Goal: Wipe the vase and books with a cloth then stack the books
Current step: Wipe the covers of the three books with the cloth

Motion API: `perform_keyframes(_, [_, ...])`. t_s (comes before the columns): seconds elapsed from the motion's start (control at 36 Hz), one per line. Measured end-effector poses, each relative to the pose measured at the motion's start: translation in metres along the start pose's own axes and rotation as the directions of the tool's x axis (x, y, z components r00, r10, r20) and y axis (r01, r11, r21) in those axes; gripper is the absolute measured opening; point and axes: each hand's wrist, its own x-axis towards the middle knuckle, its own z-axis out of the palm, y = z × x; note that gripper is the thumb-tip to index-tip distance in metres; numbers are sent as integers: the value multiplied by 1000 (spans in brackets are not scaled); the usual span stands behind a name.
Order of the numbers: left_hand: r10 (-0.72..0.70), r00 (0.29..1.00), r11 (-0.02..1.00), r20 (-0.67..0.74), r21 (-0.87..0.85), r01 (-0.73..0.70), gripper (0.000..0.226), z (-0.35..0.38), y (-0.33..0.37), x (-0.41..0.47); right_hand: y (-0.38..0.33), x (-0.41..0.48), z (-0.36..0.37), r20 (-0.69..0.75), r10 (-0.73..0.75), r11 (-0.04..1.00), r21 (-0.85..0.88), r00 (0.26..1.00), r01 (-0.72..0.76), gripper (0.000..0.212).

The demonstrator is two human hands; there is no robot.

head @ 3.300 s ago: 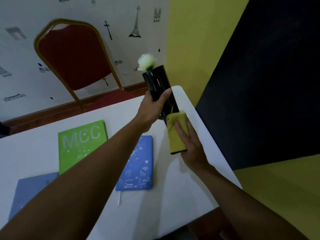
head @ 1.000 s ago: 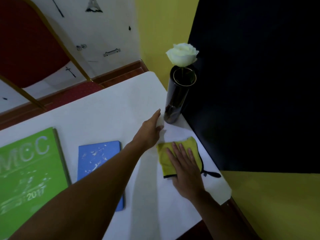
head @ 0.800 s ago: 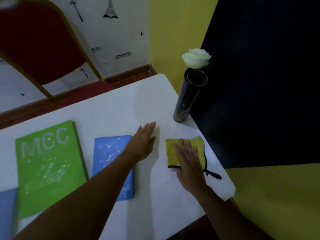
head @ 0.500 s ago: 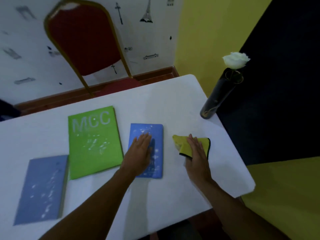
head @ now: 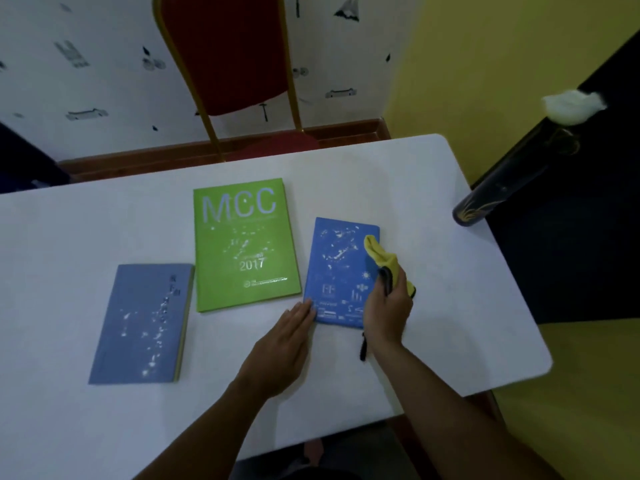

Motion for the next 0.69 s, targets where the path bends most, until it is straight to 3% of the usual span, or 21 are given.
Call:
perform_keyframes(0.08, [11,1000,1000,12,-1,-11,56,3,-1,-3,-2,22,24,23,1,1000,1,1000,-1,46])
perform_keyframes(0.22, [41,999,999,-2,22,-41,59,7,-7,-7,5,57,65,286,-118,947,-257,951,195,57])
perform_keyframes(0.31, [40,999,998,-25,42,-39,64,10,-8,-9,19,60,80,477,-198,790,-439,856,428,61])
perform_keyframes(0.47, [73,993,994,-92,90,-64,66,19,-9,-11,39,27,68,690,-337,570,-392,640,722,83])
perform_keyframes(0.56, [90,990,991,-112,106,-79,69,23,-11,-12,43,12,51,720,-295,528,-425,628,735,97])
perform_keyframes(0.69, [89,988,992,-130,96,-77,68,21,-10,-10,55,17,39,685,-302,453,-509,663,732,75])
